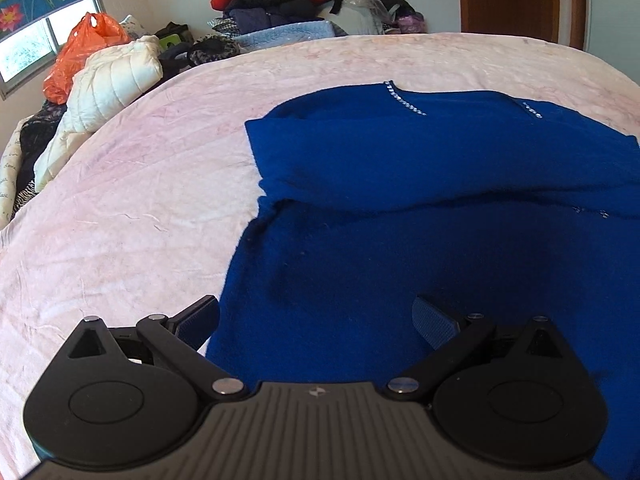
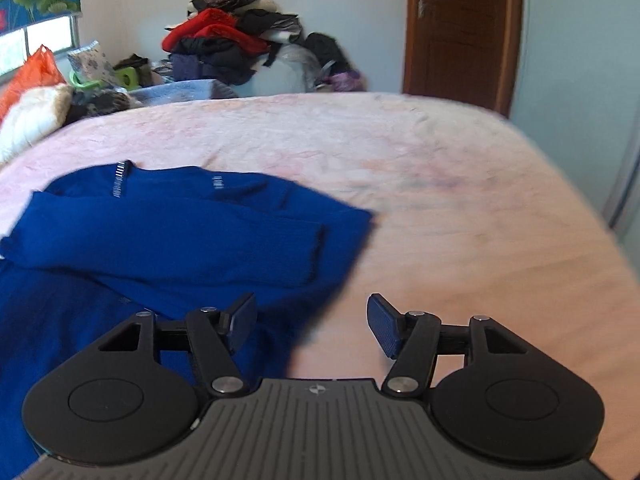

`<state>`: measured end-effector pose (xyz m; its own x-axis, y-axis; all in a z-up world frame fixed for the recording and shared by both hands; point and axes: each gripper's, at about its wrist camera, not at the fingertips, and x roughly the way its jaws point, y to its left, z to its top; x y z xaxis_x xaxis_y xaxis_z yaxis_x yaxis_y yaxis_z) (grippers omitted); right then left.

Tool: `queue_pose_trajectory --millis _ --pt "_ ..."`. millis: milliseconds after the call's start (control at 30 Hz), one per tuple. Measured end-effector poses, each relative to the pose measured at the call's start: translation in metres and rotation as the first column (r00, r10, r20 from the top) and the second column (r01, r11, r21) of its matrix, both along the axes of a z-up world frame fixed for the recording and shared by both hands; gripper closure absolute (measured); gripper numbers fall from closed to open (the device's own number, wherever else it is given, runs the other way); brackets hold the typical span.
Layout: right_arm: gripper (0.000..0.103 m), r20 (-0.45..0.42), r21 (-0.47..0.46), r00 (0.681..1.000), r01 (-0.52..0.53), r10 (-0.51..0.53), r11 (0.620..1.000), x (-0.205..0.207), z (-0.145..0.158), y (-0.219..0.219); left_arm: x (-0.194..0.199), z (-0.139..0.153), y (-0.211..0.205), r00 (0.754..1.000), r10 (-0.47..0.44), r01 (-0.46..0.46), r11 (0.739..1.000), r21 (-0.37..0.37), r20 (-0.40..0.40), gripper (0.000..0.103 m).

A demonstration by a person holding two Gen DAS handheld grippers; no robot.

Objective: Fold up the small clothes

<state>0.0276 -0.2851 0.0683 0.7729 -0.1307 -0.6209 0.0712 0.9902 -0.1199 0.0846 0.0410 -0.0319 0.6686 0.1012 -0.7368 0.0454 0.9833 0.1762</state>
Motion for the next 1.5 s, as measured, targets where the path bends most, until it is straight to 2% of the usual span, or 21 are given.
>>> queue_pose_trajectory --millis 67,100,133,200,233,267,333,367,433,500,600,700,833,867,1067,1133,1200,1233,1300,1400,1500 --pt "0.036 0.049 -0.205 0.998 0.059 -0.050 0.977 -0.015 0.007 -0.002 -0.008 0.000 -0.004 1.000 -0.027 0.026 0.999 -0.020 -0.010 0.000" --pt "0.034 0.100 -0.367 0.992 0.112 -0.081 0.923 -0.023 0.009 0.000 -0.011 0.000 -0.007 0.999 -0.039 0.039 0.999 -0.027 -0.014 0.000" --pt "0.033 0.160 -0.524 0.982 0.170 -0.099 0.835 -0.031 0.008 0.005 -0.014 0.000 -0.010 0.998 -0.053 0.052 0.998 -0.033 -0.017 0.000" --pt "0.024 0.261 -0.706 0.962 0.249 -0.083 0.663 -0.045 0.008 0.010 -0.019 0.001 -0.016 0.997 -0.075 0.074 0.996 -0.040 -0.021 0.000" --pt "0.024 0.268 -0.699 0.961 0.244 -0.071 0.672 -0.051 0.014 0.009 -0.022 0.001 -0.019 0.996 -0.083 0.082 0.996 -0.041 -0.022 0.000" --pt "0.024 0.237 -0.624 0.970 0.201 -0.061 0.755 -0.056 0.023 0.005 -0.024 0.001 -0.020 0.996 -0.089 0.088 0.995 -0.040 -0.023 0.000" --pt "0.027 0.127 -0.296 0.992 0.045 -0.007 0.954 -0.062 0.036 -0.011 -0.028 0.002 -0.019 0.995 -0.094 0.093 0.995 -0.040 -0.019 0.000" --pt "0.027 0.082 -0.094 0.996 -0.027 0.035 0.995 -0.064 0.035 -0.022 -0.031 0.003 -0.015 0.996 -0.093 0.092 0.995 -0.041 -0.015 0.000" --pt "0.028 0.001 0.255 0.995 -0.096 0.099 0.962 -0.065 0.021 -0.040 -0.035 0.005 -0.003 0.996 -0.086 0.085 0.995 -0.047 -0.010 0.000" --pt "0.031 -0.058 0.416 0.988 -0.109 0.145 0.903 -0.066 0.000 -0.046 -0.039 0.006 0.015 0.997 -0.082 0.081 0.995 -0.061 -0.010 0.000" --pt "0.031 -0.135 0.493 0.974 -0.094 0.183 0.865 -0.073 -0.027 -0.044 -0.040 0.007 0.052 0.998 -0.056 0.056 0.995 -0.087 -0.005 0.000" --pt "0.031 -0.120 0.523 0.967 -0.132 0.227 0.842 -0.088 -0.033 -0.034 -0.037 0.005 0.092 0.999 -0.030 0.027 0.988 -0.155 -0.020 0.000" --pt "0.032 -0.104 0.628 0.941 -0.189 0.322 0.755 -0.094 -0.032 -0.019 -0.026 -0.011 0.130 0.989 -0.082 0.035 0.939 -0.341 -0.123 0.000" --pt "0.032 -0.098 0.630 0.937 -0.203 0.336 0.749 -0.096 -0.032 -0.014 -0.028 -0.013 0.134 0.991 -0.087 0.043 0.930 -0.364 -0.105 0.000" --pt "0.036 -0.067 0.643 0.928 -0.240 0.366 0.728 -0.090 -0.032 -0.001 -0.033 -0.015 0.121 0.984 -0.163 0.126 0.918 -0.375 -0.069 0.001" --pt "0.043 -0.065 0.646 0.933 -0.232 0.354 0.728 -0.086 -0.034 -0.001 -0.034 -0.013 0.109 0.979 -0.197 0.161 0.913 -0.374 -0.059 0.013" --pt "0.057 -0.068 0.644 0.937 -0.221 0.342 0.733 -0.087 -0.037 -0.001 -0.038 -0.011 0.099 0.977 -0.206 0.180 0.929 -0.322 -0.048 0.055" --pt "0.059 -0.068 0.645 0.940 -0.215 0.336 0.733 -0.087 -0.038 -0.002 -0.039 -0.011 0.096 0.980 -0.193 0.171 0.940 -0.296 -0.046 0.062" --pt "0.074 -0.072 0.639 0.944 -0.204 0.321 0.742 -0.087 -0.040 -0.003 -0.038 -0.011 0.098 0.984 -0.170 0.148 0.947 -0.286 -0.052 0.091" --pt "0.093 -0.085 0.643 0.953 -0.169 0.290 0.747 -0.083 -0.043 -0.008 -0.036 -0.008 0.101 0.983 -0.168 0.138 0.939 -0.314 -0.069 0.098" --pt "0.095 -0.069 0.628 0.965 -0.155 0.253 0.763 -0.079 -0.040 -0.013 -0.034 -0.001 0.091 0.982 -0.183 0.160 0.941 -0.297 -0.052 0.098"
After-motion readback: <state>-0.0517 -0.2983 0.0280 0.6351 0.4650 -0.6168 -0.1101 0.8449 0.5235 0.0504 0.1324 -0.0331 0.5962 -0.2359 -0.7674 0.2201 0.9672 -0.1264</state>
